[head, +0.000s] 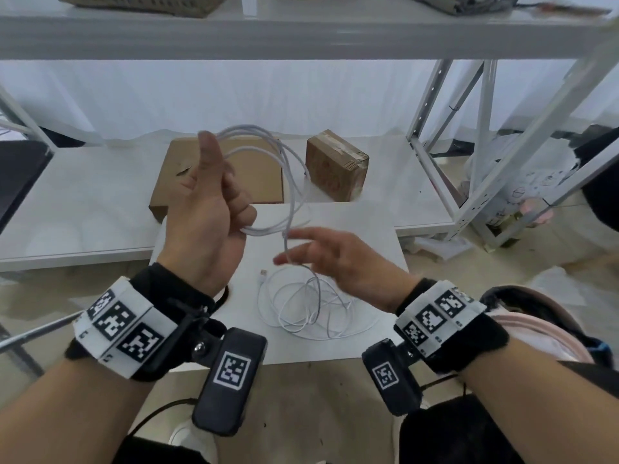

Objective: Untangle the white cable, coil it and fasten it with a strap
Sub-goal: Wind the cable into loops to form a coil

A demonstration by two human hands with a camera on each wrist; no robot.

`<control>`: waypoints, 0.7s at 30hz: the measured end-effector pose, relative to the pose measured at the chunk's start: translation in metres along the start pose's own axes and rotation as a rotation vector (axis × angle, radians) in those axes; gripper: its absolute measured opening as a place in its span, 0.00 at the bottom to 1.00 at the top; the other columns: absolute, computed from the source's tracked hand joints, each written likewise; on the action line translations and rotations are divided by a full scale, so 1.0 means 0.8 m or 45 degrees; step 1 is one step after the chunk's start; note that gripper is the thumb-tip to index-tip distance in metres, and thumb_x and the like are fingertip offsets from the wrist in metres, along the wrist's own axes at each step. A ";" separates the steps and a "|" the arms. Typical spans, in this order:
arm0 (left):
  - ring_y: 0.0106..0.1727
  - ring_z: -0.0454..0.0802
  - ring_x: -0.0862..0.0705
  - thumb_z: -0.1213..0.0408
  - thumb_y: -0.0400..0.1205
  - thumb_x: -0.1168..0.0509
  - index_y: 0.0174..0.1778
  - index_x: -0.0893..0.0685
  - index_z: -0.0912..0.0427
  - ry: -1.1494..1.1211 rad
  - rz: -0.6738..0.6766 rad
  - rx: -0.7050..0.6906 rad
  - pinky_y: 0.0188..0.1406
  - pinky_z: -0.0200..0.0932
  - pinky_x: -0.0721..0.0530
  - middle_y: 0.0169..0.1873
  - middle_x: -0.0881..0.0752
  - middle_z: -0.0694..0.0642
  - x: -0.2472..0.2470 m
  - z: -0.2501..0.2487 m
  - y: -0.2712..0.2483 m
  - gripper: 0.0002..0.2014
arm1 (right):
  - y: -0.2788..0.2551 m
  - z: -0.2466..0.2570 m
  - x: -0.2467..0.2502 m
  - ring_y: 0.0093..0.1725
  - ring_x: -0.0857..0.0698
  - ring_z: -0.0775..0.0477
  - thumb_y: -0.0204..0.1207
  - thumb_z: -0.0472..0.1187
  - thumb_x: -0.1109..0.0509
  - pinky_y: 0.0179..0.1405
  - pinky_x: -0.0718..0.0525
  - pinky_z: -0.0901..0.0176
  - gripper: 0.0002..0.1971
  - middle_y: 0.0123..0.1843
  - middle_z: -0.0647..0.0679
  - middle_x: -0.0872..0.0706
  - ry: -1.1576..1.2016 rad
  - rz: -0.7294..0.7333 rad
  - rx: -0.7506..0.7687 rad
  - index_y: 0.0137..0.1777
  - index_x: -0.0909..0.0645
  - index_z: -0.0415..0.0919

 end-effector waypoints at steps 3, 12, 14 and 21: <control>0.22 0.41 0.45 0.44 0.90 0.49 0.29 0.33 0.54 -0.075 0.063 -0.018 0.18 0.34 0.42 0.22 0.41 0.46 -0.006 -0.007 -0.002 0.25 | 0.007 -0.032 -0.009 0.57 0.12 0.56 0.73 0.50 0.19 0.62 0.18 0.63 0.19 0.55 0.50 0.09 -0.593 0.058 -0.040 0.61 0.14 0.45; 0.22 0.41 0.45 0.45 0.90 0.50 0.29 0.31 0.54 -0.114 0.107 -0.072 0.18 0.33 0.40 0.22 0.41 0.46 -0.001 -0.024 -0.001 0.25 | 0.015 -0.101 0.023 0.41 0.08 0.33 0.88 0.55 0.42 0.41 0.09 0.50 0.28 0.43 0.31 0.09 -0.437 -0.191 -0.653 0.47 0.15 0.29; 0.22 0.41 0.45 0.46 0.91 0.49 0.31 0.31 0.54 -0.095 0.070 -0.078 0.19 0.34 0.40 0.22 0.41 0.46 0.004 -0.024 0.002 0.24 | 0.021 -0.065 0.028 0.41 0.08 0.31 0.89 0.53 0.42 0.48 0.08 0.43 0.28 0.42 0.26 0.10 -0.156 -0.318 -0.485 0.44 0.17 0.25; 0.24 0.44 0.42 0.46 0.90 0.46 0.36 0.34 0.53 -0.094 -0.052 -0.160 0.20 0.36 0.36 0.25 0.39 0.47 0.017 -0.030 0.010 0.20 | 0.004 0.114 0.060 0.51 0.09 0.31 0.90 0.48 0.49 0.49 0.10 0.48 0.27 0.46 0.30 0.09 0.853 -0.510 0.410 0.38 0.19 0.30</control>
Point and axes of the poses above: each hand's wrist, its own y-axis towards the middle knuckle, its own x-axis out of the back of the hand, z = x × y, the point moved 6 cm from there along y, towards the middle knuckle
